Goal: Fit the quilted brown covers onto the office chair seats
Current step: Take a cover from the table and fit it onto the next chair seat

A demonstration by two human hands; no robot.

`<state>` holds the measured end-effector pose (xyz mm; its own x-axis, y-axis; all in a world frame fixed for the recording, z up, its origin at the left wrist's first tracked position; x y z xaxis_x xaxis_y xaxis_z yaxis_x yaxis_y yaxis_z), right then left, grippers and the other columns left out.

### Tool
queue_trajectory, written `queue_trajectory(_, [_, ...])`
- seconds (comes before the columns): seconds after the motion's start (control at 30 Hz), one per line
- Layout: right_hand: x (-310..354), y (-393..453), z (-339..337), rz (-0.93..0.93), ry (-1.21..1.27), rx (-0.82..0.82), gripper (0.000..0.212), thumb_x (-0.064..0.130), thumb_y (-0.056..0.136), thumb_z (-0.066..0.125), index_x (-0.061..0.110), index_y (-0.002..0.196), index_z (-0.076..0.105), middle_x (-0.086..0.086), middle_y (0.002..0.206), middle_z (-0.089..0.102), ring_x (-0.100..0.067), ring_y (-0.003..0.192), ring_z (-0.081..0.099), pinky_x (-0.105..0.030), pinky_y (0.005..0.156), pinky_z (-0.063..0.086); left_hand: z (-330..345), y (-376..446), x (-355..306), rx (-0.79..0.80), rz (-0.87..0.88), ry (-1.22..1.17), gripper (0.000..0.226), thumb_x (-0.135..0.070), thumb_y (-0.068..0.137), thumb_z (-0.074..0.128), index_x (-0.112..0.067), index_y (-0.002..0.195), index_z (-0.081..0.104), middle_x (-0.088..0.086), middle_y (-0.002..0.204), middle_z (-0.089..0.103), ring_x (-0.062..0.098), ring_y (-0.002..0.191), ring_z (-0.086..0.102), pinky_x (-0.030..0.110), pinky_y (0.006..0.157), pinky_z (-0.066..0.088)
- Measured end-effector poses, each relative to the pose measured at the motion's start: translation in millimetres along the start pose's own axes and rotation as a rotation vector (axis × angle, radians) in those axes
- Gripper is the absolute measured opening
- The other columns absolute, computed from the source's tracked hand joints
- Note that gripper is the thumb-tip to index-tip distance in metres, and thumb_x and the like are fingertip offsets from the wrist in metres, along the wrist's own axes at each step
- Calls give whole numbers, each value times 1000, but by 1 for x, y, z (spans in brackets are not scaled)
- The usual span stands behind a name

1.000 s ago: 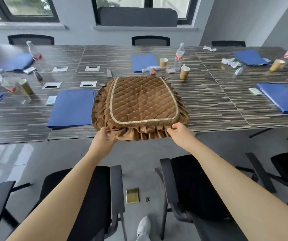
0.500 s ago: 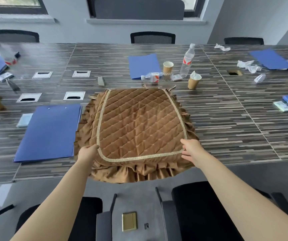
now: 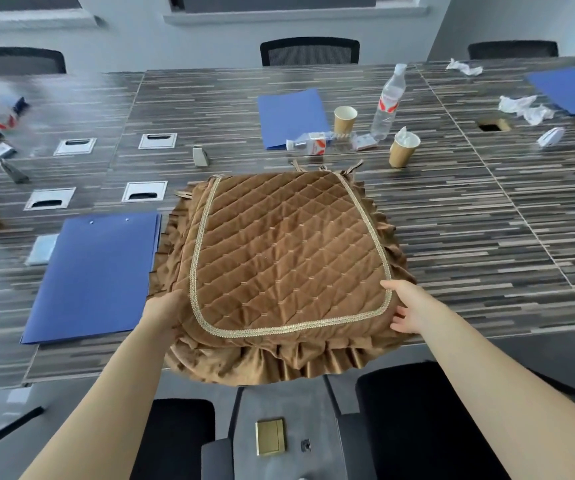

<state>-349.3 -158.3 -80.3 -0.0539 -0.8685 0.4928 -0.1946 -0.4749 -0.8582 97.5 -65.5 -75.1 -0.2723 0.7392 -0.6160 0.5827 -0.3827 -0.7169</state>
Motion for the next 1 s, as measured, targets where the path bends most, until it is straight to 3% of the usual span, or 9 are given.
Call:
queue_trajectory(0.03, [0, -1, -1, 15, 1, -4, 51, 31, 85, 67, 20, 131, 48, -10, 133, 52, -29, 124, 48, -44, 104, 39, 2, -1, -2, 19, -3, -36, 37, -8, 84, 56, 3, 119, 50, 19, 95, 59, 37, 67, 62, 34, 50, 55])
queue_trajectory(0.13, [5, -3, -4, 14, 20, -6, 44, 34, 82, 70, 21, 121, 54, -4, 113, 61, -23, 103, 56, -38, 87, 42, 0, 1, -10, 57, -16, -135, 47, -15, 81, 65, -6, 125, 49, 13, 109, 59, 35, 95, 60, 43, 78, 53])
queue_trajectory(0.23, [13, -5, -6, 23, 42, -2, 39, 35, 82, 70, 20, 117, 59, -5, 110, 64, -25, 104, 59, -37, 89, 45, -4, 1, -22, 95, -11, -179, 48, -19, 75, 70, -10, 120, 55, 11, 100, 63, 29, 88, 63, 48, 90, 53])
queue_trajectory(0.4, [36, -17, 1, -47, 110, 109, 34, 34, 84, 69, 16, 113, 69, -11, 109, 73, -31, 102, 67, -47, 90, 52, 0, -7, -38, 277, -4, -193, 67, -30, 61, 84, -12, 122, 61, 14, 110, 72, 33, 95, 71, 49, 73, 58])
queue_trajectory(0.5, [56, -35, 3, -129, 148, 162, 28, 26, 87, 66, 14, 112, 69, -14, 106, 73, -30, 93, 71, -44, 73, 57, -5, -27, -57, 279, 103, -254, 49, -25, 76, 79, -10, 119, 64, 14, 106, 74, 31, 92, 72, 42, 70, 59])
queue_trajectory(0.63, [69, -62, -4, -234, 185, 194, 17, 19, 88, 64, 12, 103, 69, -12, 83, 76, -28, 64, 73, -44, 51, 58, -19, -70, -79, 216, 325, -325, 32, -16, 84, 73, -12, 114, 65, 9, 96, 73, 23, 80, 71, 32, 59, 56])
queue_trajectory(0.73, [59, -84, -20, -326, 227, 162, 25, 18, 84, 69, 12, 109, 69, -15, 93, 75, -29, 68, 74, -44, 54, 58, -34, -105, -71, 202, 425, -334, 26, -16, 85, 72, -14, 111, 66, 8, 95, 73, 21, 79, 71, 28, 56, 58])
queue_trajectory(0.9, [13, -134, -52, -465, 295, 140, 38, 13, 83, 71, 17, 120, 64, -16, 107, 72, -34, 92, 71, -58, 78, 55, -73, -158, -32, 167, 557, -285, 31, -25, 84, 74, -14, 113, 68, 9, 105, 73, 28, 97, 70, 39, 81, 57])
queue_trajectory(1.0, [-25, -172, -74, -503, 331, 123, 42, 17, 79, 75, 17, 119, 63, -14, 105, 73, -33, 89, 72, -57, 74, 56, -102, -193, 8, 101, 624, -220, 28, -31, 86, 70, -20, 111, 67, 4, 105, 73, 24, 98, 69, 43, 87, 56])
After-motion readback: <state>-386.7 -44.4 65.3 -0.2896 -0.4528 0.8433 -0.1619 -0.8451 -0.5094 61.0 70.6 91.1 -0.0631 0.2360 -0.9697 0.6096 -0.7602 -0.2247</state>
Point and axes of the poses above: each hand's wrist, its own y-axis towards the middle knuckle, its own z-axis out of the palm, x = y × z, the point moved 9 cm from there along y, towards the middle knuckle
